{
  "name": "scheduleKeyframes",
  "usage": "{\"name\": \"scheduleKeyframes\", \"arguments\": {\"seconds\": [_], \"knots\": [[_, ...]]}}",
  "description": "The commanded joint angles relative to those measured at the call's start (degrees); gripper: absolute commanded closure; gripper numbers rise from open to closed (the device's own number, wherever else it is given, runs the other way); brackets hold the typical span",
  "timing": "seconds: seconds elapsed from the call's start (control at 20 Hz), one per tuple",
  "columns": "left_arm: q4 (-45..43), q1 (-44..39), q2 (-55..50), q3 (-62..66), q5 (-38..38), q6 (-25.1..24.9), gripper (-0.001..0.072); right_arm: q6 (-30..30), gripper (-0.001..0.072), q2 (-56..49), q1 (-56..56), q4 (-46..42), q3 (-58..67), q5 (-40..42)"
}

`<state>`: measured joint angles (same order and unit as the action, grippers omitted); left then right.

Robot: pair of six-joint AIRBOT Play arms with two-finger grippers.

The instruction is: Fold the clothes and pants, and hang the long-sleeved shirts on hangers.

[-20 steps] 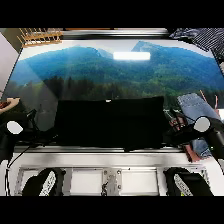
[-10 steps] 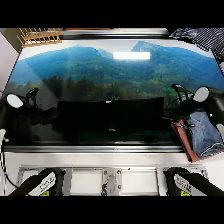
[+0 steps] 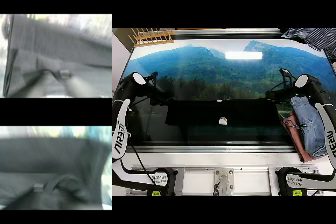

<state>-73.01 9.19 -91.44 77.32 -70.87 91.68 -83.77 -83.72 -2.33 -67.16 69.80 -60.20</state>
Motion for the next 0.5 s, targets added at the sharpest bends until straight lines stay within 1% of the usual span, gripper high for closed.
{"name": "scheduleKeyframes", "arguments": {"seconds": [0.0,0.1,0.15,0.3,0.35,0.4,0.45], "knots": [[3.6,0.5,-3.8,6.7,1.0,0.3,0.0137,1.5,0.0100,-0.8,-0.1,7.5,0.8,10.3],[4.0,1.8,-2.7,9.1,0.7,0.3,0.0137,1.5,0.0103,0.7,-1.2,7.3,1.1,10.6],[4.0,2.6,-1.3,8.9,0.8,0.3,0.0137,2.7,0.0104,1.6,-2.3,6.8,1.1,9.0],[4.0,4.0,4.8,2.8,2.1,-0.1,0.0143,7.6,0.0103,2.7,-6.9,5.8,-0.1,-0.7],[4.0,3.9,7.1,-0.6,2.7,-0.9,0.0337,8.5,0.0103,2.6,-8.8,5.4,-1.3,-3.4],[4.0,3.4,9.1,-4.0,3.7,-1.5,0.0573,9.3,0.0103,2.6,-10.5,5.5,-3.0,-4.8],[4.1,2.4,11.3,-7.8,5.4,-1.5,0.0702,9.7,0.0103,2.6,-12.3,5.5,-5.0,-5.0]]}}
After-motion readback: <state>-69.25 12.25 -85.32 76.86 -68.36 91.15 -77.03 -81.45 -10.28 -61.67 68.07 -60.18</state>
